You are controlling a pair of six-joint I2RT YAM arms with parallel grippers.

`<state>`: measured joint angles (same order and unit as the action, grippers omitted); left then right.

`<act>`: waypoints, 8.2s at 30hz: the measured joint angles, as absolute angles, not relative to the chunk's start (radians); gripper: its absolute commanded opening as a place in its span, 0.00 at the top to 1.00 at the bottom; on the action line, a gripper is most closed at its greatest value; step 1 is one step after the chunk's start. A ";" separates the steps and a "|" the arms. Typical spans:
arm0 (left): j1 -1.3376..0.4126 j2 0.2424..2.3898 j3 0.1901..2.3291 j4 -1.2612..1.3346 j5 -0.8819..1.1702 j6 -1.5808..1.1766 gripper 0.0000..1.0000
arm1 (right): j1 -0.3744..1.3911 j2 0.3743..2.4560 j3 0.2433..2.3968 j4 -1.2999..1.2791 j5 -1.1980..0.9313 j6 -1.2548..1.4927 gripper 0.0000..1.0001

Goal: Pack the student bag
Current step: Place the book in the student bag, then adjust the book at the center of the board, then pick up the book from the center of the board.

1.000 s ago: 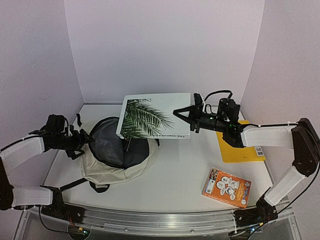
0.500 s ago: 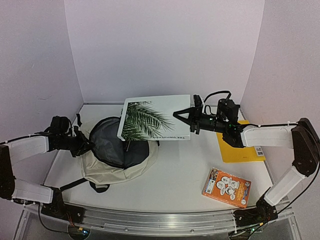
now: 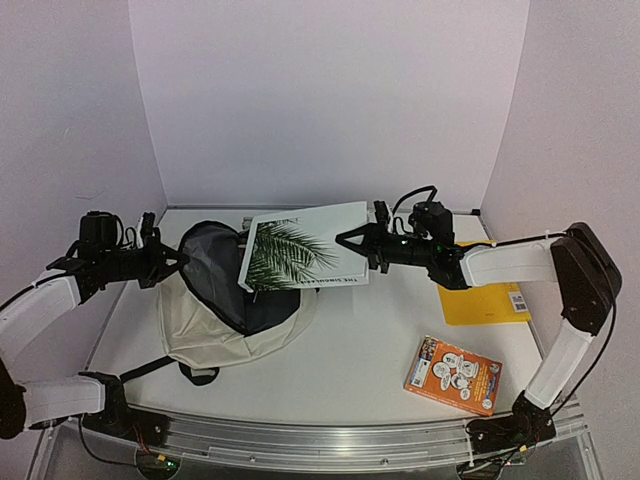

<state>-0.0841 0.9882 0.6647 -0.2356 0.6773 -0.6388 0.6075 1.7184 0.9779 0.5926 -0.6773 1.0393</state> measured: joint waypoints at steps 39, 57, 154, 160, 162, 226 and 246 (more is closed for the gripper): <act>-0.229 1.243 0.962 -0.086 1.045 -0.590 1.00 | 0.795 2.183 1.474 0.417 -0.762 1.010 0.77; -0.425 1.403 1.033 -0.013 1.044 -0.585 1.00 | 0.918 2.447 1.800 0.407 -0.780 1.079 0.73; -0.108 1.047 0.799 -0.563 0.271 -0.731 0.00 | 0.602 1.298 0.658 -0.676 -0.023 0.892 0.02; -0.108 1.055 0.799 -0.548 0.285 -0.731 0.00 | 0.619 1.342 0.678 -0.583 -0.020 0.896 0.09; -0.108 1.055 0.800 -0.548 0.285 -0.730 0.00 | 0.634 1.378 0.701 -0.544 -0.015 0.895 0.09; -0.108 1.016 1.019 -0.714 0.266 -0.601 0.00 | 0.537 1.151 0.508 -0.413 0.001 1.135 0.15; -0.340 1.123 1.042 -0.572 0.378 -0.603 0.05 | 0.535 1.407 0.645 -0.173 -0.133 0.984 0.35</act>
